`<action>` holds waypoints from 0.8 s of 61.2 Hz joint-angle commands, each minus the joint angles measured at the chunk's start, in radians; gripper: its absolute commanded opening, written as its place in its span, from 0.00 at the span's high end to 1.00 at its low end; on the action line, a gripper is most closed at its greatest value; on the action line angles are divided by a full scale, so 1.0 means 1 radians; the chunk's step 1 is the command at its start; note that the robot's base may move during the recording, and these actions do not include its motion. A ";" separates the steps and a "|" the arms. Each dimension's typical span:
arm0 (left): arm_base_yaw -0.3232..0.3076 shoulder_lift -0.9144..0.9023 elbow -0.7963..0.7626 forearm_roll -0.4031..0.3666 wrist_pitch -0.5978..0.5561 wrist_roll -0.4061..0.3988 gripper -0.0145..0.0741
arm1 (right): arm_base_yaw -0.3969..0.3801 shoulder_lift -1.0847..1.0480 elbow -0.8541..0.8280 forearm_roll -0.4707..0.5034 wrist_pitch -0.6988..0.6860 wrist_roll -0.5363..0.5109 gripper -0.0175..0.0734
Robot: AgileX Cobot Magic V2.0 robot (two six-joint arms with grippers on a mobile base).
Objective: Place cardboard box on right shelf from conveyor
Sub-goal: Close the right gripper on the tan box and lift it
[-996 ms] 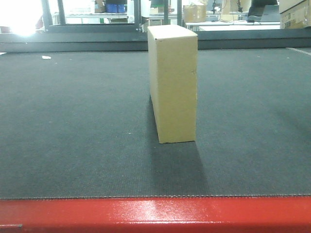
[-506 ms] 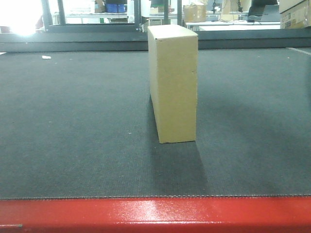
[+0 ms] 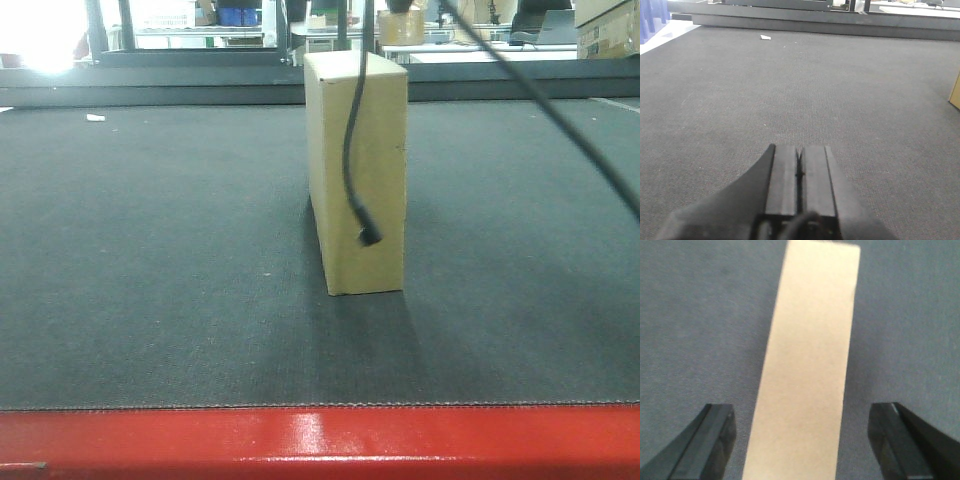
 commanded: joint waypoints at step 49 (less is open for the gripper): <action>-0.004 -0.015 0.010 -0.006 -0.088 0.000 0.97 | -0.028 0.073 -0.039 0.001 -0.072 0.047 0.53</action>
